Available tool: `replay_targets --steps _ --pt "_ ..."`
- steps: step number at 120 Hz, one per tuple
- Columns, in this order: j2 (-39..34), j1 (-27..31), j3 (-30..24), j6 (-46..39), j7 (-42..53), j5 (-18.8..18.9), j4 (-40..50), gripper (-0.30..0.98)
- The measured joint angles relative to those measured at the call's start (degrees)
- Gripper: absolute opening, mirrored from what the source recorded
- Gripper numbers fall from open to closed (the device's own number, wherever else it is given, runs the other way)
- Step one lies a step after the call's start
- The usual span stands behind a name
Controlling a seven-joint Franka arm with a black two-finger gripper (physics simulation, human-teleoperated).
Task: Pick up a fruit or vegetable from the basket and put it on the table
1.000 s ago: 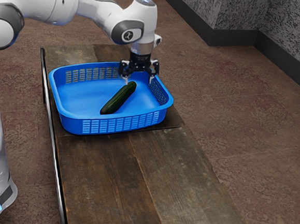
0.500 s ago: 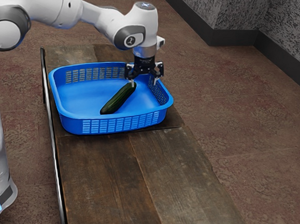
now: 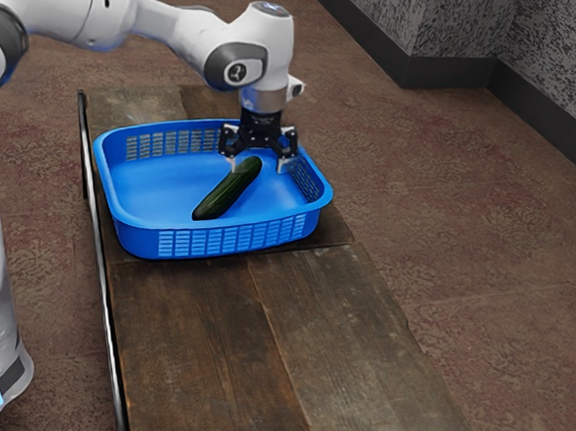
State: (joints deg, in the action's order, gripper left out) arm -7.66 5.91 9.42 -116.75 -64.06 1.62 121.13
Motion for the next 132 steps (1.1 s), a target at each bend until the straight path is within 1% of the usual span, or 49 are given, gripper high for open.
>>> replay_targets --steps 20,37,86,132 --pt "-2.68 0.31 0.34 3.9 0.13 0.26 2.99 0.69" --pt "-4.08 0.52 1.2 5.19 0.16 0.57 5.11 0.69" --pt "-2.62 0.62 2.95 -0.17 0.11 0.72 7.37 0.69" --pt "-0.28 0.61 3.07 -2.96 0.08 0.64 7.67 0.69"
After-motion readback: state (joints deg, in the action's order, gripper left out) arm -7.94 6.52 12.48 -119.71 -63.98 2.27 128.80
